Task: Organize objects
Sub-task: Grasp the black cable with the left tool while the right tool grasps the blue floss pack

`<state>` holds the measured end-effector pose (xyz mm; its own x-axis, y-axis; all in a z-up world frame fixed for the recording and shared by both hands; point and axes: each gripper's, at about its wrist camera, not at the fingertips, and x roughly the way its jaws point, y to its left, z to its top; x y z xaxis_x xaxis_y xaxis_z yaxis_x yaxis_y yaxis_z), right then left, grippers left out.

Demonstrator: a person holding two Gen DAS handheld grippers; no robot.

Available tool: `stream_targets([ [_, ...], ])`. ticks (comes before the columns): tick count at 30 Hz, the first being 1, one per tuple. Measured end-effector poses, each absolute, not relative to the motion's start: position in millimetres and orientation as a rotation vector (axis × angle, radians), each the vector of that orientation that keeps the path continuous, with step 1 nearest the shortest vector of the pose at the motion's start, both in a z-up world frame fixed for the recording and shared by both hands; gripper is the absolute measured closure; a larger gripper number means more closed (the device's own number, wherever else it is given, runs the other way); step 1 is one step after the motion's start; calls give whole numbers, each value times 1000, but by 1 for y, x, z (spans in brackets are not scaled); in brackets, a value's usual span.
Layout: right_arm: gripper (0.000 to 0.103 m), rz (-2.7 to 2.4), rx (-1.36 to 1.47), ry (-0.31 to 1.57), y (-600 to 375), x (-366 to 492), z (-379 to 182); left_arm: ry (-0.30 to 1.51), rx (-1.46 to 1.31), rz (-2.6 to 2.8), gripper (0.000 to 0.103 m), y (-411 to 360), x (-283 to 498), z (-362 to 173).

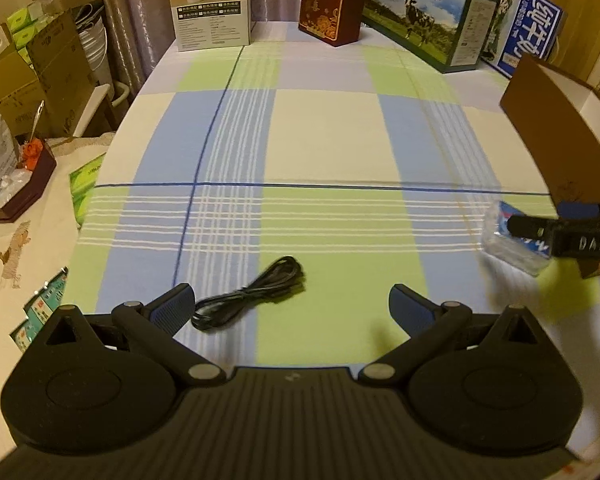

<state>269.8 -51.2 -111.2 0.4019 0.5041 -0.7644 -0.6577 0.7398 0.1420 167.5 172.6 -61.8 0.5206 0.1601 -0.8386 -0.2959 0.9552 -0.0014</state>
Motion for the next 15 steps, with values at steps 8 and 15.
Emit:
stream_targets([
  [8,2,725,-185,971,-50,285,-129,988,-128,264,1,189,171,-74],
  [15,2,749,-158,1019,-55,270,-126,994,-58,208,3,199,174,-87],
])
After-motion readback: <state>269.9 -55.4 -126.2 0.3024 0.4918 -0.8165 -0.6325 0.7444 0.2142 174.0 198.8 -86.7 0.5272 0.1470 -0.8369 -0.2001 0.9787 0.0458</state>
